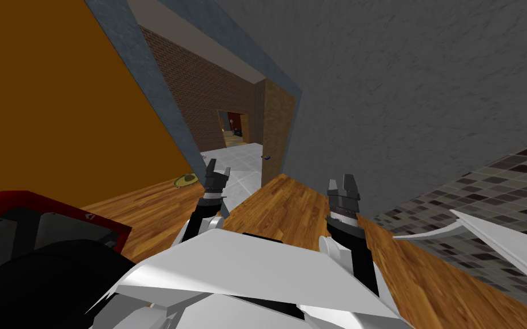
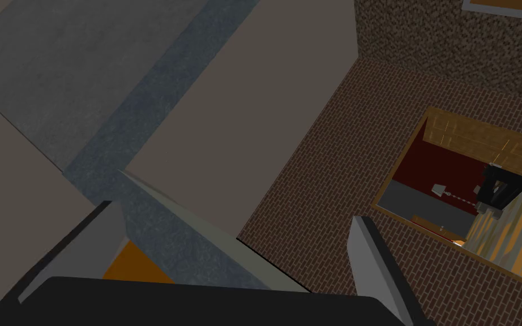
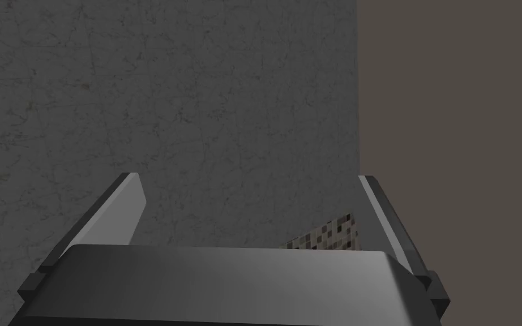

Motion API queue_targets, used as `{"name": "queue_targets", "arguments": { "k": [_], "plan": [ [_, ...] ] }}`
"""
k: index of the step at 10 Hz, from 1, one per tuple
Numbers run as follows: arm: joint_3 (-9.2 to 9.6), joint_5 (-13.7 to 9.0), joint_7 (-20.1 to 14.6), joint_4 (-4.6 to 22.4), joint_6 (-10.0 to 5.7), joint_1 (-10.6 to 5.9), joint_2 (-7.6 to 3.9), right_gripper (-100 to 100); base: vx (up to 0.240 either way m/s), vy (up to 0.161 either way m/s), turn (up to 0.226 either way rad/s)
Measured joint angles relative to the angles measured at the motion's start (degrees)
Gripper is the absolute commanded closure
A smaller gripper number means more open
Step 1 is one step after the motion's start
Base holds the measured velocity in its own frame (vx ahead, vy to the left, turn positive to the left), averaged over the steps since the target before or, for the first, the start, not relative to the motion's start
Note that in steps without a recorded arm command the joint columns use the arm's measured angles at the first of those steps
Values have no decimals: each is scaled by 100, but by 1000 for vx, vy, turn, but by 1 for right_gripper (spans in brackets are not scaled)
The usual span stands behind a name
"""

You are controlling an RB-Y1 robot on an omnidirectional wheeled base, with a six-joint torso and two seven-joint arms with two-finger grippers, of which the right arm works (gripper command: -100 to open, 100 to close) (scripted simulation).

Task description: Push the door open

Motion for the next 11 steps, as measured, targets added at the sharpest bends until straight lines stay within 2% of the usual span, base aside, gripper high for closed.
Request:
{"name": "queue_targets", "arguments": {
  "k": [5,7,11],
  "plan": [
    [380,-46,-122,511,-145,-191,-178,-100,192,-22,-2],
    [568,-27,-127,699,-199,-271,-187,-100,136,-24,-2],
    [833,-69,-221,1119,-247,-511,-299,-100,136,-14,-3]
  ]
}}
